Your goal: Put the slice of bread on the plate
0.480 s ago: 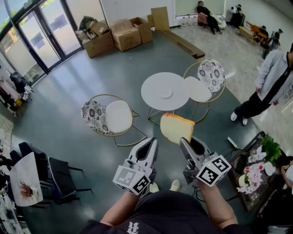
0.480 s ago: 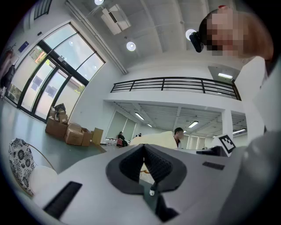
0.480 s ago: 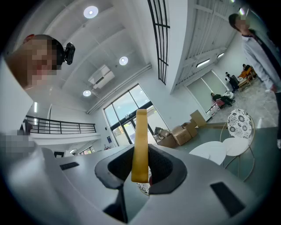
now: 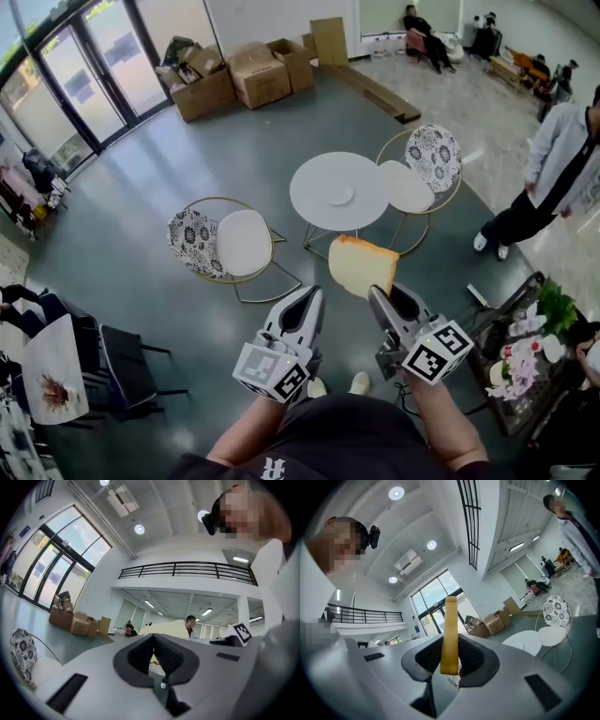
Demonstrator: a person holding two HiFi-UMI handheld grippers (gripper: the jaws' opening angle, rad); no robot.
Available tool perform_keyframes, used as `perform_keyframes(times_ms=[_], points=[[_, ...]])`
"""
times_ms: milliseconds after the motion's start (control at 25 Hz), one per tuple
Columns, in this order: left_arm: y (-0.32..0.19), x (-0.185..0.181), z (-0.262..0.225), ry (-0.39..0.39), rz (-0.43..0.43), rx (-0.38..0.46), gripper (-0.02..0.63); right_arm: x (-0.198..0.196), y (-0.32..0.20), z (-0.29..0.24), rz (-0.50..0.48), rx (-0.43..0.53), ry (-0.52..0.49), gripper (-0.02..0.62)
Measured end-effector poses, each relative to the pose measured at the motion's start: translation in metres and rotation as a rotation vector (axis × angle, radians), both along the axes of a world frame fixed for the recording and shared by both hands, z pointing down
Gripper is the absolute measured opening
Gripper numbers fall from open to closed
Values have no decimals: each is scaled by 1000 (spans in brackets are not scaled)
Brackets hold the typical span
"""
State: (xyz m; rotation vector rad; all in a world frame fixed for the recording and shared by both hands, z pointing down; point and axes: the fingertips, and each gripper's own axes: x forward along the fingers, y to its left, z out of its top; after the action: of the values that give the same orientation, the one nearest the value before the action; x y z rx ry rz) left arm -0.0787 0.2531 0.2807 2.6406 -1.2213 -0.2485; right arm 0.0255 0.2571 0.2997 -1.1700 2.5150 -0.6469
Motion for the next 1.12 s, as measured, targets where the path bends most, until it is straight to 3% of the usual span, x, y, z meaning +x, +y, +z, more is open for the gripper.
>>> perform_keyframes(times_ms=[760, 1120], points=[[-1, 4, 3, -21, -15, 2, 8, 4, -1, -5, -31, -17, -74, 92], [-3, 17, 8, -40, -22, 3, 8, 26, -4, 1, -22, -23, -83, 92]])
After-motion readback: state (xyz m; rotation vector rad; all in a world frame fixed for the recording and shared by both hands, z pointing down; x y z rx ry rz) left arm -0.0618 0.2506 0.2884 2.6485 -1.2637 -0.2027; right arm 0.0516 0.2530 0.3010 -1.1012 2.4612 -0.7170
